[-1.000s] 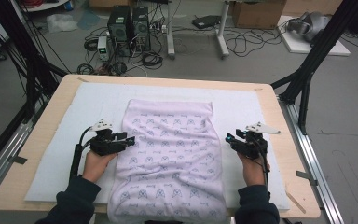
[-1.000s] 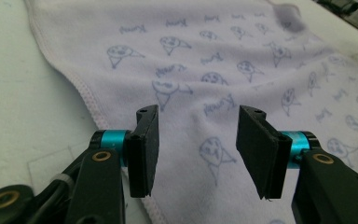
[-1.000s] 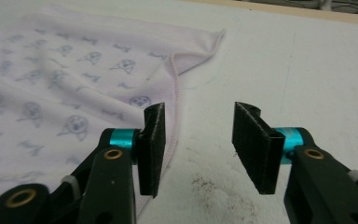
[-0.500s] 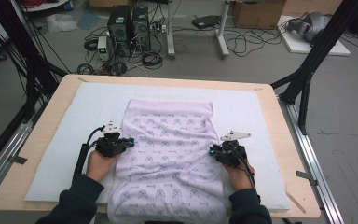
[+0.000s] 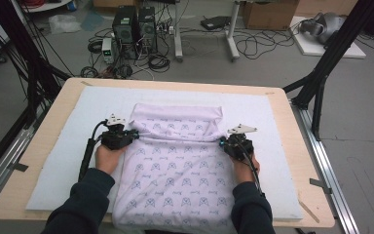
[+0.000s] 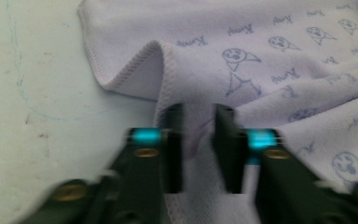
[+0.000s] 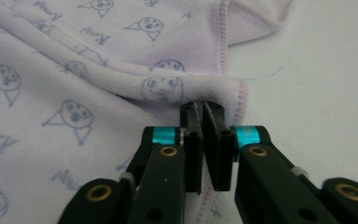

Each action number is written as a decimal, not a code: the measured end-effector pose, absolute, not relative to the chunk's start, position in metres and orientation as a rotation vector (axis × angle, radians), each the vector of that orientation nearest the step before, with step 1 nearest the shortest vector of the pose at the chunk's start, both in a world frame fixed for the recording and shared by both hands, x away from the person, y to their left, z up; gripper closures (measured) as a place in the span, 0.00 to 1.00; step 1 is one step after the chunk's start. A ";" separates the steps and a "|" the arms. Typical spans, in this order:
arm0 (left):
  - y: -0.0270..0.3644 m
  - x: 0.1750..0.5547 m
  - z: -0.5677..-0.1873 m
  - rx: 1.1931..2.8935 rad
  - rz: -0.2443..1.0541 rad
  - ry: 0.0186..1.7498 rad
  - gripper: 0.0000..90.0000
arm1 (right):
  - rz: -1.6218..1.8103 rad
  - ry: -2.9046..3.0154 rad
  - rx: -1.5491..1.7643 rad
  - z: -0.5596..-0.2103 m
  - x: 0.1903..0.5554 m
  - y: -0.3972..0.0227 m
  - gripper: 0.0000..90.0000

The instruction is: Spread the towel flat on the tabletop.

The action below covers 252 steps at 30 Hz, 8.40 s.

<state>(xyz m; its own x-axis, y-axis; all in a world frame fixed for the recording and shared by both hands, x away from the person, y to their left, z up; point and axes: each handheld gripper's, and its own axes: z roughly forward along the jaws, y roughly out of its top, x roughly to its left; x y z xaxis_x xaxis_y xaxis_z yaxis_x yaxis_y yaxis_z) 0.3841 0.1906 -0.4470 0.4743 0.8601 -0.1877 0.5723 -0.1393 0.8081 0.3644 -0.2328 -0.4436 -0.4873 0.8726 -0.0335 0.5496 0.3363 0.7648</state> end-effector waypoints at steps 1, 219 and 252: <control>0.195 0.381 -0.446 1.812 0.400 1.197 0.67 | 0.989 2.158 1.259 -0.443 0.363 -0.234 0.78; 0.205 0.464 -0.450 1.820 0.447 1.230 0.60 | 0.882 2.189 1.357 -0.440 0.460 -0.226 0.73; 0.185 0.509 -0.446 1.846 0.609 1.349 0.65 | 0.905 1.941 1.464 -0.426 0.503 -0.227 0.68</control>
